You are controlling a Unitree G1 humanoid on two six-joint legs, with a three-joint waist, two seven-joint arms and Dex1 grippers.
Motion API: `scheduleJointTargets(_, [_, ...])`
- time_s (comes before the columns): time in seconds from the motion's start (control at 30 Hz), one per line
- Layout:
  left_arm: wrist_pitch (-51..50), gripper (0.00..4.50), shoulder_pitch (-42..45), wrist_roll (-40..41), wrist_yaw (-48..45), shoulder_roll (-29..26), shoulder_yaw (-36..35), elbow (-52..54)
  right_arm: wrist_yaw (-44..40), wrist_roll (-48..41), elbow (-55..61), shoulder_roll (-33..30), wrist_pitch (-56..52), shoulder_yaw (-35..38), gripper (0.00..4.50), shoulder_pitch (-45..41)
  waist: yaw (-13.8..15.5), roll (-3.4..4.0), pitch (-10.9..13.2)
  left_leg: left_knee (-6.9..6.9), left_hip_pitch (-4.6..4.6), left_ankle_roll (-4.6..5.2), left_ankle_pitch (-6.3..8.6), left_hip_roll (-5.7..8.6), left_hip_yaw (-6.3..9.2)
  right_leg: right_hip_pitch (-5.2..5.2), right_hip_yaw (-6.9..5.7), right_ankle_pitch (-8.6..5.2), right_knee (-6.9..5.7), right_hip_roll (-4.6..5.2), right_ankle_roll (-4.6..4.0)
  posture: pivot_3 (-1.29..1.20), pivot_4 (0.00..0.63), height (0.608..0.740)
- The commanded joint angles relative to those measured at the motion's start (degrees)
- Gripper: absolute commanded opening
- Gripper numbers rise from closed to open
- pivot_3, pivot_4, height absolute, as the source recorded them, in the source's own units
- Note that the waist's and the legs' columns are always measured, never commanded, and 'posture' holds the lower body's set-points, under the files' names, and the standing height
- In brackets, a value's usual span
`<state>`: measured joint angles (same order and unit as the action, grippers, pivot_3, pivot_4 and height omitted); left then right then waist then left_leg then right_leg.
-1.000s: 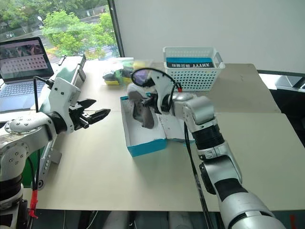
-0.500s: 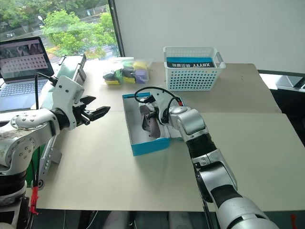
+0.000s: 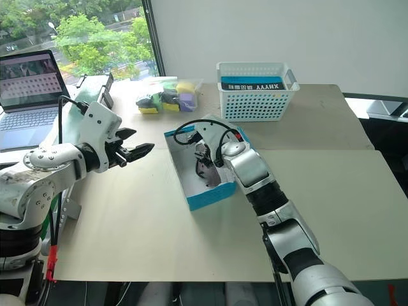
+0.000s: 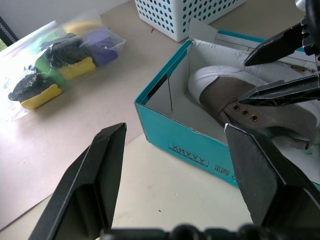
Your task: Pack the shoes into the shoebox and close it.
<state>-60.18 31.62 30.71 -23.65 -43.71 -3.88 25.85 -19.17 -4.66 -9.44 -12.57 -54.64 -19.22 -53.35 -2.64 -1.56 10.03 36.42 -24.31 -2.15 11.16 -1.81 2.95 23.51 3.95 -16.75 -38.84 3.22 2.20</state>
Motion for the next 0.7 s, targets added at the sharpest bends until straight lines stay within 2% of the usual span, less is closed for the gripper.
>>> scheduleJointTargets(0.03, [1.3, 3.35, 1.3, -1.2, -0.8, -0.6, -0.8, 0.5, -2.6, 0.9, 8.0, -2.0, -2.2, 0.0, 4.2, -5.2, 0.0, 0.0, 0.0, 0.0, 0.0, 0.0, 0.0, 0.0, 0.0, 0.0, 0.0, 0.0, -0.01, 0.0, 0.0, 0.0, 0.15, 0.74])
scheduleJointTargets(0.2, [1.3, 3.35, 0.9, -2.4, 0.0, -0.4, -2.5, -0.1, -5.5, -9.5, 15.3, 2.1, -9.9, 12.8, 4.2, -12.5, -0.1, 0.0, 0.0, -0.01, -0.02, 0.0, 0.0, -0.02, 0.01, 0.07, 0.0, 0.0, -0.07, -0.01, 0.0, 0.0, 0.15, 0.74])
scheduleJointTargets(0.33, [1.4, 3.35, -0.2, -4.3, 3.1, 0.7, -4.8, -1.0, -10.3, -14.7, 15.5, 1.6, -6.5, 17.5, 4.2, -12.4, 0.1, -0.02, 0.0, -0.01, 0.0, 0.01, 0.0, -0.02, 0.04, 0.03, -0.03, 0.0, -0.08, -0.01, 0.0, 0.0, 0.15, 0.74])
scheduleJointTargets(0.47, [2.6, 3.35, -3.8, -7.5, 8.2, 3.5, -8.3, -2.9, -15.2, -18.0, 14.6, 0.6, -3.3, 17.7, 4.2, -8.1, 0.2, -0.03, 0.0, 0.02, 0.12, 0.01, 0.0, 0.01, 0.04, -0.17, -0.05, 0.0, 0.01, 0.01, 0.0, 0.0, 0.15, 0.74])
scheduleJointTargets(0.6, [2.8, 3.35, -8.3, -11.0, 14.3, 6.5, -14.0, -2.9, -25.4, -18.6, 16.2, -3.8, 4.1, 11.8, 4.2, -1.3, 0.0, -0.03, 0.0, 0.01, 0.1, 0.02, 0.01, -0.02, 0.05, -0.16, -0.06, 0.0, -0.04, 0.01, 0.0, 0.0, 0.15, 0.74])
scheduleJointTargets(0.7, [2.7, 3.99, -10.8, -11.6, 16.4, 8.5, -17.8, -1.1, -27.4, -19.2, 13.7, -3.7, 7.7, 11.7, 4.23, 0.5, -0.3, -0.03, 0.0, 0.03, 0.0, 0.02, 0.01, -0.02, 0.01, -0.01, -0.03, 0.0, -0.05, 0.01, 0.0, 0.0, 0.15, 0.74])
